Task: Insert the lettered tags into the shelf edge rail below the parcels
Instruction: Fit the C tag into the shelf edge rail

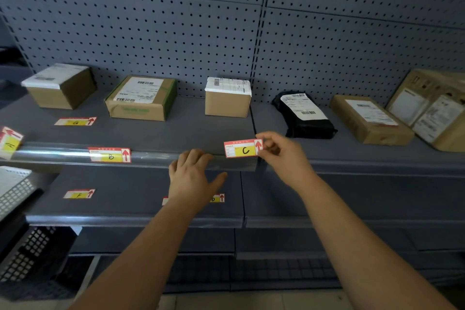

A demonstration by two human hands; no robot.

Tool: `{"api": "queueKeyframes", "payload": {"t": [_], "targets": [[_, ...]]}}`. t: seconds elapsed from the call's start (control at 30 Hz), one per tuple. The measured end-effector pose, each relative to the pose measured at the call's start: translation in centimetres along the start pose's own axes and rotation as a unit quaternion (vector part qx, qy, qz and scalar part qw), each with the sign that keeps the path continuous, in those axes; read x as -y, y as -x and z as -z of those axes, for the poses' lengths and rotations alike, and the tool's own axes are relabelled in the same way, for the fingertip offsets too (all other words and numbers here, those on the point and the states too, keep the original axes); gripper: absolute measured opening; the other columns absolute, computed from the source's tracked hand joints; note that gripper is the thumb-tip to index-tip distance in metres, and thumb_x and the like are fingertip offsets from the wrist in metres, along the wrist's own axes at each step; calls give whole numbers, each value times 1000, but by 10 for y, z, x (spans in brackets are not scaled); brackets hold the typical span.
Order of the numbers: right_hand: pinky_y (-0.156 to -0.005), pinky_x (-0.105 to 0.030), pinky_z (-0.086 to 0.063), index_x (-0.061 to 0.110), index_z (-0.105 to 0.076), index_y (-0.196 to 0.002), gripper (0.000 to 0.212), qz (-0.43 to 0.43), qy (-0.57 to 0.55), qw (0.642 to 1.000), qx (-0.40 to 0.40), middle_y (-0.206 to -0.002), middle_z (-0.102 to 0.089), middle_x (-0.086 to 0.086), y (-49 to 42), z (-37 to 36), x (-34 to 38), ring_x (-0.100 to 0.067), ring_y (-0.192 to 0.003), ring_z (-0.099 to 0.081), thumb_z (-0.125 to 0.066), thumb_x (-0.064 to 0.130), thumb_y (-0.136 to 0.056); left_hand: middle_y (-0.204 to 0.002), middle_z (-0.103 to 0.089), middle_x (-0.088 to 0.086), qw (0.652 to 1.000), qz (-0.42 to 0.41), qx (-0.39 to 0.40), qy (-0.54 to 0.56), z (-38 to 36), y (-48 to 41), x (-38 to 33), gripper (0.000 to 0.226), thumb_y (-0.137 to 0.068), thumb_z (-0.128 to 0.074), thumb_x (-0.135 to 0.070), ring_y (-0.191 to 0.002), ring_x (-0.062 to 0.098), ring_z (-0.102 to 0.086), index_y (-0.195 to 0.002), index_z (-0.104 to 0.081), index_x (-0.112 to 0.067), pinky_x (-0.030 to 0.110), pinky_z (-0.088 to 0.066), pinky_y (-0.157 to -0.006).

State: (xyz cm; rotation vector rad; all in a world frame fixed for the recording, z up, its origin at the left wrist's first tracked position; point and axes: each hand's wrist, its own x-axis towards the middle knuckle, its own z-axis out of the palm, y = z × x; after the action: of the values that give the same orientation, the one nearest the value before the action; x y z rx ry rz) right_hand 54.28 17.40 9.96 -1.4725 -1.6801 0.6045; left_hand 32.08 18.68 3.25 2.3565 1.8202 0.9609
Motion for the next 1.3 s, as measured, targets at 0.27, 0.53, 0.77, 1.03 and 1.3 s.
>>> {"api": "queueKeyframes", "payload": {"t": [0.27, 0.53, 0.77, 1.03, 1.3], "targets": [[-83, -26, -52, 31, -62, -117, 33, 0, 20, 1000, 16, -94, -61, 6, 3, -1, 0, -9, -90, -60, -64, 12, -90, -120, -49, -7, 1000, 12, 13, -15, 3, -3, -3, 51, -81, -54, -60, -116, 17, -39, -118, -57, -27, 40, -28, -100], [-79, -25, -50, 30, -62, -118, 31, 31, 49, 998, 17, -94, -61, 8, -4, -5, -2, -8, -89, -58, -62, 13, -92, -114, -49, -6, 1000, 16, 16, -8, 3, -3, -5, 48, -81, -55, -59, -112, 17, -40, -115, -59, -26, 39, -31, -97], [-77, -29, -48, 23, -62, -119, 31, 154, 184, 970, 29, -101, -59, 4, -17, -22, 5, -13, -90, -54, -55, 7, -92, -115, -48, -7, 1000, 10, 18, 3, 6, 0, -2, 45, -80, -57, -56, -111, 17, -39, -116, -58, -28, 37, -30, -97], [-78, -38, -49, 23, -60, -123, 33, 168, 227, 957, 65, -107, -58, -1, -24, -33, 7, -18, -97, -54, -48, 8, -96, -120, -48, -8, 999, 15, 39, 26, 11, -2, 2, 43, -82, -57, -53, -115, 14, -38, -117, -54, -29, 36, -30, -99], [-96, -34, -42, 29, -41, -143, 51, 118, 218, 968, 36, -127, -50, 1, -8, -26, 1, -16, -120, -42, -56, 23, -94, -130, -47, -9, 996, 11, 60, 63, 30, 12, 2, 45, -85, -56, -49, -126, 14, -37, -125, -49, -31, 38, -27, -107]]}}
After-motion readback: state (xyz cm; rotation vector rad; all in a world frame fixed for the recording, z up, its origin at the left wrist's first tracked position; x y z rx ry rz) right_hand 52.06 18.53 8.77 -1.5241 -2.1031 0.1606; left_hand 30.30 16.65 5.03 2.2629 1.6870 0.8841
